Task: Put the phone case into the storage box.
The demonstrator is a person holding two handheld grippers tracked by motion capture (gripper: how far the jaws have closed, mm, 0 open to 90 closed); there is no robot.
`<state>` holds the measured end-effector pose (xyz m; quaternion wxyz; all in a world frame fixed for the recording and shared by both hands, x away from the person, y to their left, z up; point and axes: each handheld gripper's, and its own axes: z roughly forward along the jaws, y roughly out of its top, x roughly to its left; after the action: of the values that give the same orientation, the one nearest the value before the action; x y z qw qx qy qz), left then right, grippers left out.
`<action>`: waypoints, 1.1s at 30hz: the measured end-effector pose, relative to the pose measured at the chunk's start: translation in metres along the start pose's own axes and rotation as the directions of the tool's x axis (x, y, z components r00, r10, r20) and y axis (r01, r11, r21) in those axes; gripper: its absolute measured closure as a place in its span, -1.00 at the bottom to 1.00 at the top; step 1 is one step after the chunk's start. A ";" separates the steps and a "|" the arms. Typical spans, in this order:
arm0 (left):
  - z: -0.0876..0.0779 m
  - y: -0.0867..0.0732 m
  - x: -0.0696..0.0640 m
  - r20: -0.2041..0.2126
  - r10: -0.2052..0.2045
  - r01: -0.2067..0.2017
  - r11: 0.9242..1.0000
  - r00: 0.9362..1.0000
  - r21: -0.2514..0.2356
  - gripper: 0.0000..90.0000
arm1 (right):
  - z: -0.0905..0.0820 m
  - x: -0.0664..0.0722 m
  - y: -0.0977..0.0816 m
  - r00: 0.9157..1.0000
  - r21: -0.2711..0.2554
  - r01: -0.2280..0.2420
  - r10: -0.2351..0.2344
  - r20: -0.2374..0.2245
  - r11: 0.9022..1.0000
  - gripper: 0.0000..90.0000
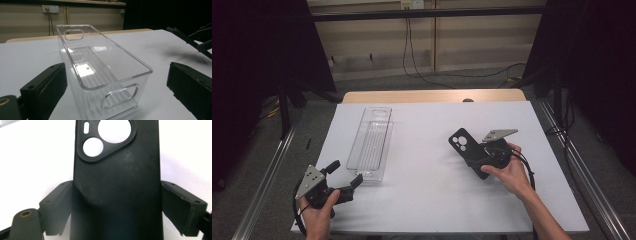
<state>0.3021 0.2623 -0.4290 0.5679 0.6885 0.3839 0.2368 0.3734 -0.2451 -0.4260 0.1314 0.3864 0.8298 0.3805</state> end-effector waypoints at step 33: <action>-0.001 0.001 0.000 0.005 0.007 -0.007 1.000 1.000 0.001 -0.93 | -0.023 0.012 -0.017 1.000 -0.284 0.007 -0.009 -0.005 0.959 -0.67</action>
<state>0.3011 0.2629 -0.4280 0.5679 0.6906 0.3802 0.2368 0.3441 -0.2555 -0.4217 0.1845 0.3589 0.7687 0.4962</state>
